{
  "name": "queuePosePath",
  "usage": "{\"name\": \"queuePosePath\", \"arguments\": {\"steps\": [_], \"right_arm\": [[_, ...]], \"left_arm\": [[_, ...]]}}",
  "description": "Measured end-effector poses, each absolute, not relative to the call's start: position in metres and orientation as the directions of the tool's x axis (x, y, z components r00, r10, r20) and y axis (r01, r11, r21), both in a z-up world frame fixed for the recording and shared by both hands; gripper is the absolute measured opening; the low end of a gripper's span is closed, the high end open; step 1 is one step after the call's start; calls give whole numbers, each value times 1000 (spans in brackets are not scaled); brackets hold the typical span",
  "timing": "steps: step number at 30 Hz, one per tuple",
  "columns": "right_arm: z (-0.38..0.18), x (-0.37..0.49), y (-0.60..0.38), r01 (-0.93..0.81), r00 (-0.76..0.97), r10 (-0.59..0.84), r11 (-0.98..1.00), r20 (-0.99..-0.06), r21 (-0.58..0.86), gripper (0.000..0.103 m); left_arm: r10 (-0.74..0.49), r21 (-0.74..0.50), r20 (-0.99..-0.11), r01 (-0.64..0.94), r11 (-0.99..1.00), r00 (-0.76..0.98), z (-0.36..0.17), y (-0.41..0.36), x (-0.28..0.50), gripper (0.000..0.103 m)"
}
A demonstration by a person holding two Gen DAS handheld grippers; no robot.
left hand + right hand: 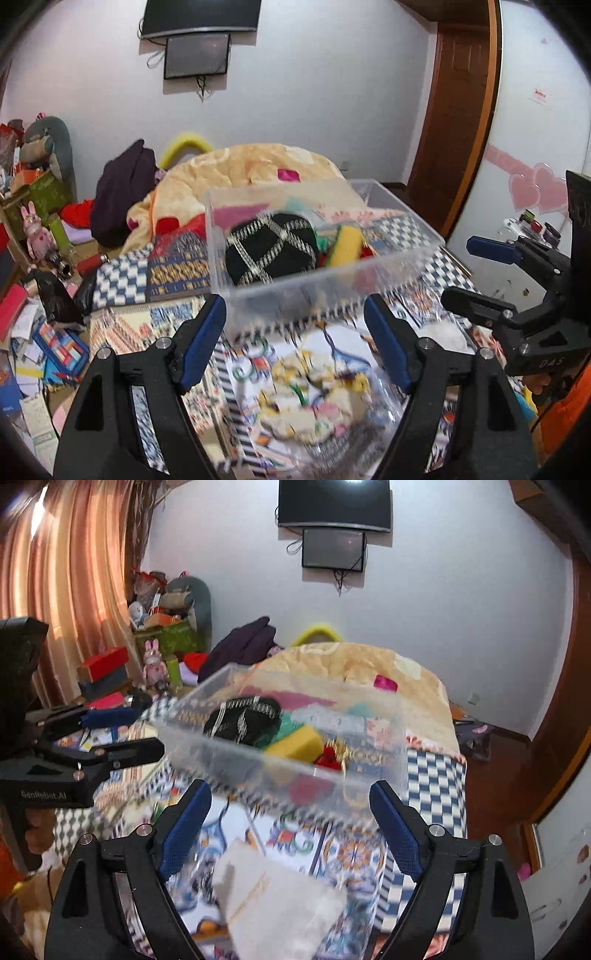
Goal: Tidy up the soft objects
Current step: 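Open both tools to release the sponge and hat into the box, then grasp the white cloth bag with the right tool while the left tool grasps the floral scrunchie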
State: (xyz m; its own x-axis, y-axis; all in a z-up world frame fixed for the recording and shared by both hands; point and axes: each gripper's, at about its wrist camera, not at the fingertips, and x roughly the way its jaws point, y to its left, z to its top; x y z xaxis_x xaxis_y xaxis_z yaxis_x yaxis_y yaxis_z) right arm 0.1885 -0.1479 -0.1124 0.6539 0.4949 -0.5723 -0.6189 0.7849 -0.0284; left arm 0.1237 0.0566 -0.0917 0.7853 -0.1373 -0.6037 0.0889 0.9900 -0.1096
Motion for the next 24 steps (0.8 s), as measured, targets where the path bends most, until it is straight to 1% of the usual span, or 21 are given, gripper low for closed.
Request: {"name": "queuePosePath", "arguments": {"steps": [3,5,9,11,14,18,20,23,24], "right_arm": [[-128,181,-149,-612,645,475,790,-599,-32,86],[-142,178,-152,-615,620,479,789,-621,-6,86],[-170,180,-158,-602,563,460,797,-687,40,86],[-180,181,-160,-591,549,442,805,-709,44,86],[-185,179,-166,-577,544,451,813,-707,74,86],[-187,182,-174,-562,541,461,820,-703,106,84],[-188,179,-177,-561,536,473,819,-699,124,78],[-188,177,-183,-556,522,495,815,-694,163,72],[-187,177,-185,-553,525,496,817,-692,165,66]], "left_arm": [[-148,-106,-618,105,989,772,-103,50,115,77],[-143,-97,-629,105,990,764,-113,45,107,77],[-150,-110,-651,103,989,744,-130,40,100,85],[-146,-111,-662,97,989,736,-138,39,100,85],[-110,-95,-656,63,993,747,-145,40,97,85],[-121,-148,-654,30,989,747,-154,46,100,84],[-126,-160,-656,27,987,744,-156,47,101,84],[-124,-146,-647,37,989,753,-156,44,100,78],[-121,-138,-644,41,990,756,-155,43,99,75]]}}
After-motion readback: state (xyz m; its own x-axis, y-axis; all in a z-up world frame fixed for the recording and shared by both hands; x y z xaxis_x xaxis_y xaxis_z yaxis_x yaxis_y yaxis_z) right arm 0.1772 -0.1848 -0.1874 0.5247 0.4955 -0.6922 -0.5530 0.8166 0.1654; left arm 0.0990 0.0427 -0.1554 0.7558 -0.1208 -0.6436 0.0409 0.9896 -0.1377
